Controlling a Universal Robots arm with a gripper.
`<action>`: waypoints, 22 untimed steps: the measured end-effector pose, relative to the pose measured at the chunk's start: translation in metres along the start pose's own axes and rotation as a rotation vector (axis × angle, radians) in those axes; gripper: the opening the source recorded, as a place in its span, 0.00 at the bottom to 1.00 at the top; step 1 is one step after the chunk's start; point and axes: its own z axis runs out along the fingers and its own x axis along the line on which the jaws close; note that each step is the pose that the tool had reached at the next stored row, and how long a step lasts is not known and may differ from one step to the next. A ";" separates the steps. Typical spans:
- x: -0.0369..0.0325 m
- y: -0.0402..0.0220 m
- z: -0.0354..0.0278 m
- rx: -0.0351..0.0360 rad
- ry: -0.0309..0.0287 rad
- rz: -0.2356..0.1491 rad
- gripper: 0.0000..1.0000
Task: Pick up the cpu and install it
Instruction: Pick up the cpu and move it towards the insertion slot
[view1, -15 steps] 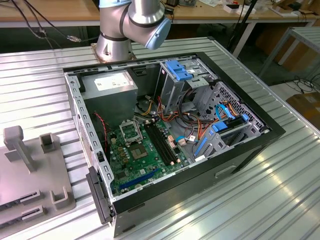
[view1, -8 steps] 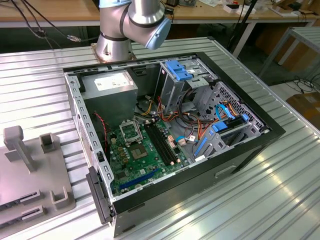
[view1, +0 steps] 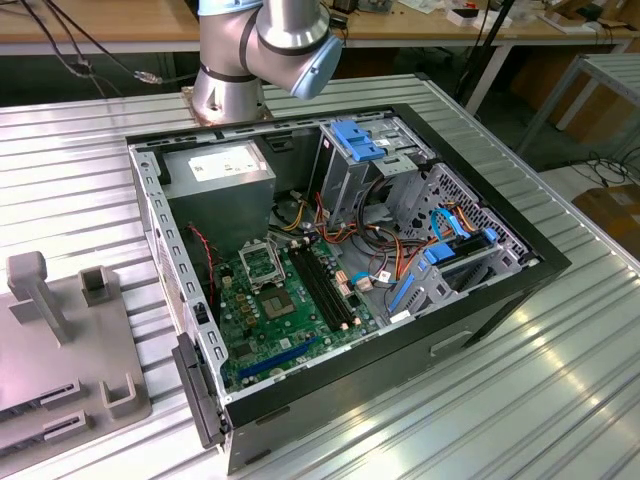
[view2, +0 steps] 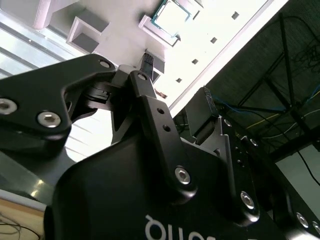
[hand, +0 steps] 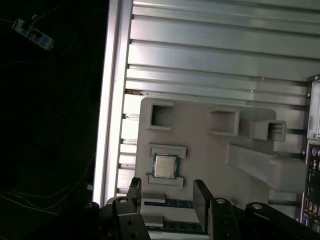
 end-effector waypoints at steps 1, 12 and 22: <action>0.0000 0.0000 0.0012 0.0006 -0.0029 0.000 0.54; 0.0001 -0.0006 0.0127 0.0022 -0.0210 -0.001 0.54; 0.0002 -0.0009 0.0204 0.0029 -0.0278 -0.001 0.54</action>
